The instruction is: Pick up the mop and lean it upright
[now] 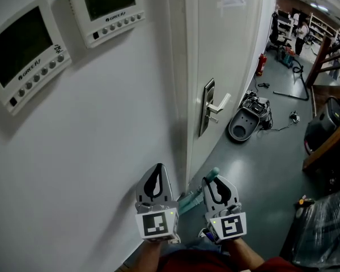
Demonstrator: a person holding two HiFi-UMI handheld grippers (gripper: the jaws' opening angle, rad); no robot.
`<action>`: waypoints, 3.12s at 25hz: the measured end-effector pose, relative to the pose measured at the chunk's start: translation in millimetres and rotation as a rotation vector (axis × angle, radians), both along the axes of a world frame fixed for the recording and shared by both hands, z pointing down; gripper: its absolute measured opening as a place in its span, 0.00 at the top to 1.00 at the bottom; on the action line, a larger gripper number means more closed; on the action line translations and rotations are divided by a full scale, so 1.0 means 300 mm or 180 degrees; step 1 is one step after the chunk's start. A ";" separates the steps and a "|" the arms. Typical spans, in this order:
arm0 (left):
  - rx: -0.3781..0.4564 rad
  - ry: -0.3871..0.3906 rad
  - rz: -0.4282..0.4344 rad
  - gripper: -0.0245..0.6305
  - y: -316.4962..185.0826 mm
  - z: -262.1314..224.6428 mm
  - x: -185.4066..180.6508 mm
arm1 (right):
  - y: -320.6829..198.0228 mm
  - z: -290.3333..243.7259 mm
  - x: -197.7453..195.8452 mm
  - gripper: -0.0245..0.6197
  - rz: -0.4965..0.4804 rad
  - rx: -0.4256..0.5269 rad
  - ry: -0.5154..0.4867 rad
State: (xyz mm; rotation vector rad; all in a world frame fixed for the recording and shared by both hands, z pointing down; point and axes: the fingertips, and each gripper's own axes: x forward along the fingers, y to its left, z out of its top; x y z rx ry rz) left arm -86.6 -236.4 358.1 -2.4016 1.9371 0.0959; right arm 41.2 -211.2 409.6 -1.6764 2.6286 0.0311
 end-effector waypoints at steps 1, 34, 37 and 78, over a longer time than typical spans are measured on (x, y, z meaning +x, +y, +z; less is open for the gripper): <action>0.0001 0.0000 0.0008 0.94 0.001 0.000 0.002 | 0.004 -0.025 0.003 0.80 -0.0016 0.0055 -0.0035; 0.0076 0.0051 0.0098 0.94 0.071 -0.022 0.024 | 0.033 -0.175 0.058 0.80 0.0057 0.0275 -0.0217; 0.0078 0.0055 0.0096 0.94 0.074 -0.021 0.027 | 0.035 -0.179 0.059 0.80 0.0057 0.0282 -0.0223; 0.0111 0.0058 -0.0021 0.94 0.076 -0.016 -0.008 | 0.008 0.098 -0.006 0.80 0.0011 -0.0309 0.0073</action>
